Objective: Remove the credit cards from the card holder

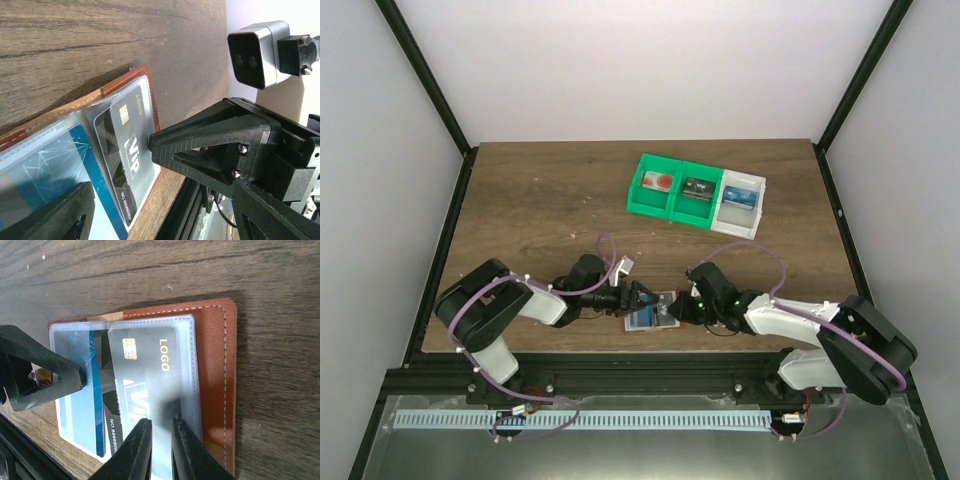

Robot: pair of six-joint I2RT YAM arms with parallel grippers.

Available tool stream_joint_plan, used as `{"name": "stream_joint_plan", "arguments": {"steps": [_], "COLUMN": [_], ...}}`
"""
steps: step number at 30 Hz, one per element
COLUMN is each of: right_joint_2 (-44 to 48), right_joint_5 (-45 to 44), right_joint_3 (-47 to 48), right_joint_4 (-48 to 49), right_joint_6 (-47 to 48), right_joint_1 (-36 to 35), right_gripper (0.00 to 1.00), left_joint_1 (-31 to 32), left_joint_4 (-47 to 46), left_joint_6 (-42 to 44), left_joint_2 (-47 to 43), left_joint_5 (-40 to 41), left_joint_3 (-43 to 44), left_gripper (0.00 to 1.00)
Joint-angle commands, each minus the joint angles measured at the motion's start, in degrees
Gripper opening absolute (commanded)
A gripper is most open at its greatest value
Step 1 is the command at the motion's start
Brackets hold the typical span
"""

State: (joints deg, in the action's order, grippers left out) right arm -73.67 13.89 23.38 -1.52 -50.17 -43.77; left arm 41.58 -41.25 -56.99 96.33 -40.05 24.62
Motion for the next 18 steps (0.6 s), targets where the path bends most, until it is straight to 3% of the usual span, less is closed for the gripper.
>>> {"name": "stream_joint_plan", "arguments": {"steps": [1, 18], "right_joint_2": [-2.0, -1.7], "right_joint_5": [-1.5, -0.8], "right_joint_3": [-0.9, -1.7], "right_joint_4": [-0.9, 0.1], "right_joint_6": [-0.3, -0.5], "right_joint_1": [-0.5, -0.4], "right_gripper": [0.14, 0.13], "left_joint_1": [-0.4, -0.3], "left_joint_4": [-1.2, -0.1], "left_joint_6": [1.5, 5.1], "left_joint_2": [1.0, 3.2], "left_joint_5": [-0.1, 3.5], "left_joint_3": [0.1, 2.0], "left_gripper": [0.77, 0.54]}}
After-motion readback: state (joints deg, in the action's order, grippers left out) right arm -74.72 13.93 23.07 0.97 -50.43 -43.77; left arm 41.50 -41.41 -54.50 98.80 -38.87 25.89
